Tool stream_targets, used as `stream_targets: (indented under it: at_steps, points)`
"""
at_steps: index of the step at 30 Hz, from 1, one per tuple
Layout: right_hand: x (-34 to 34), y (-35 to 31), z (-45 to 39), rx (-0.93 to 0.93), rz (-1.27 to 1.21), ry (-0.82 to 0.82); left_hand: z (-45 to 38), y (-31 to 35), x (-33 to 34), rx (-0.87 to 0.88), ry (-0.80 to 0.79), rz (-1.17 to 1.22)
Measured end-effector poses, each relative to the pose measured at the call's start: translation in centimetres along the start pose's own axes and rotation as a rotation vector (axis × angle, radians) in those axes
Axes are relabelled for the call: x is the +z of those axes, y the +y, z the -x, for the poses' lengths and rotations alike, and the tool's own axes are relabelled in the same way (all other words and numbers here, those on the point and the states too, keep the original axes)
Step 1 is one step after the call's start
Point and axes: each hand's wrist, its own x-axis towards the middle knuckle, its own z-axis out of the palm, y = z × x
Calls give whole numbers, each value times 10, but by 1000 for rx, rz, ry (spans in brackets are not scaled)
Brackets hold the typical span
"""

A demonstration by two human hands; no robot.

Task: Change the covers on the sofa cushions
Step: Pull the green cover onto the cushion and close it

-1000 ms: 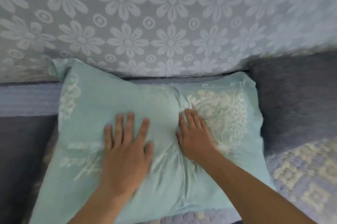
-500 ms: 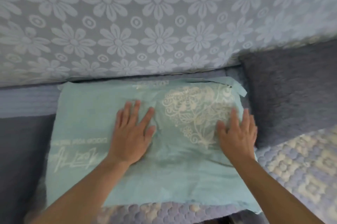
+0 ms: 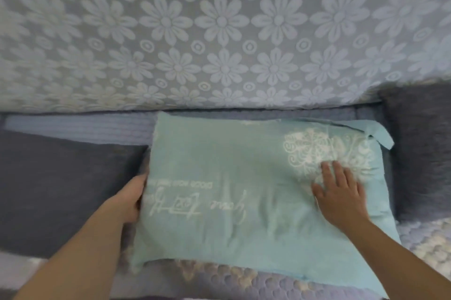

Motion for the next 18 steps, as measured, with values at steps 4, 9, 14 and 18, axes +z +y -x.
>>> stream_targets:
  at_steps: [4,9,14,18]
  points:
    - [-29,2,29,140,-149,-176,68,4,-5,56,-157,51]
    - [-103,-26,85,307,-540,-198,170,8,-13,545,153,-84]
    - [-161,-37,109,199,-398,-154,174,13,-75,464,435,-580]
    - [-154,-45,111,157,-142,-313,138,0,-91,373,423,-800]
